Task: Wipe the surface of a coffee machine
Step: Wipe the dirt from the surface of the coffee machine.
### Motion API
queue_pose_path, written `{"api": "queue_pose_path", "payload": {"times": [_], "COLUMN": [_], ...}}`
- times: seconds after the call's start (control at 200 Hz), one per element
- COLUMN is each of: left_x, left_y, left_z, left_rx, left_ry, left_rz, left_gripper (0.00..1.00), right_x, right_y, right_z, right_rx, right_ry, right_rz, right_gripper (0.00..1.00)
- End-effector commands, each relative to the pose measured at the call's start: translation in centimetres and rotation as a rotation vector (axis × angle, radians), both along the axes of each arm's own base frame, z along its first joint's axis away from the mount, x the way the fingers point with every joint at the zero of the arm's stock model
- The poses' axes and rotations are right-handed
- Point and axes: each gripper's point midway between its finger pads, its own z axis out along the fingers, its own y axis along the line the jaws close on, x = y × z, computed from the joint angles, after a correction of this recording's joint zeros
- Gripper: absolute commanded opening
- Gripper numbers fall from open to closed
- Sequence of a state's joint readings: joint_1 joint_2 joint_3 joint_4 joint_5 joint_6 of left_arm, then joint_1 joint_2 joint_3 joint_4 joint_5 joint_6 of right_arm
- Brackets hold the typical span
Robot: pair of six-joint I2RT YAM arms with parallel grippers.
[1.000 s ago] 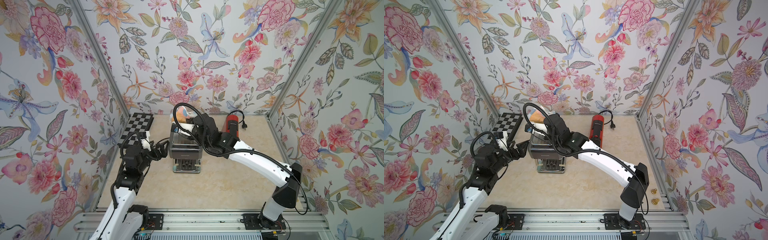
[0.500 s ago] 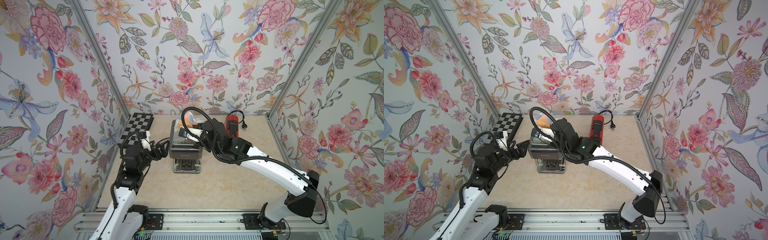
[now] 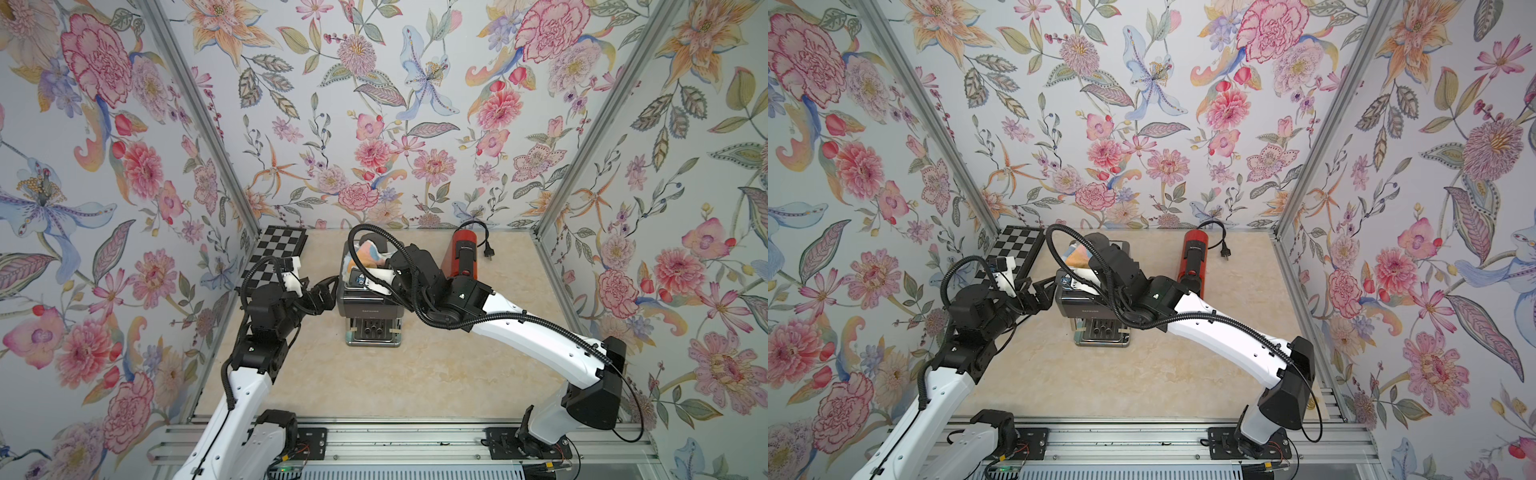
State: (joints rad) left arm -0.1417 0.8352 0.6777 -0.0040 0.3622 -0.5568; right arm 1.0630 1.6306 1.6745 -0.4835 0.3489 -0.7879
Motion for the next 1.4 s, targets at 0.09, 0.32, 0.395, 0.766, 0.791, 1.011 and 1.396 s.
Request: {"api": "queue_pose_path", "payload": {"times": [0.09,0.32,0.395,0.766,0.791,1.011,1.396], "left_x": [0.0,0.2,0.2,0.7,0.8,1.2,1.4], "left_y": [1.8,4.0,4.4,4.9,4.9,4.9,4.7], "left_z": [1.6,1.7,1.7,1.4,1.4,1.3,1.3], "left_rx": [-0.018,-0.051,-0.052,-0.050,-0.049,-0.049,-0.051], "left_ry": [-0.006,-0.001,0.001,0.000,0.002,0.004,0.001], "left_rz": [0.054,0.102,0.112,0.123,0.122,0.122,0.105], "left_gripper": [0.99,0.99,0.99,0.99,0.99,0.99,0.99], "right_x": [-1.8,-2.3,-2.0,0.0,0.0,-0.3,-2.3], "right_y": [2.5,4.1,3.4,-4.8,-5.4,-9.2,-11.9], "right_z": [-0.2,-1.1,-1.4,-2.0,-1.8,-0.5,3.7], "right_rx": [-0.023,-0.082,-0.105,-0.159,-0.153,-0.089,0.018], "right_ry": [0.045,0.047,0.041,0.035,0.034,0.027,-0.098], "right_rz": [0.096,0.124,0.103,-0.101,-0.113,-0.208,-0.281], "right_gripper": [0.00,0.00,0.00,0.00,0.00,0.00,0.00]}}
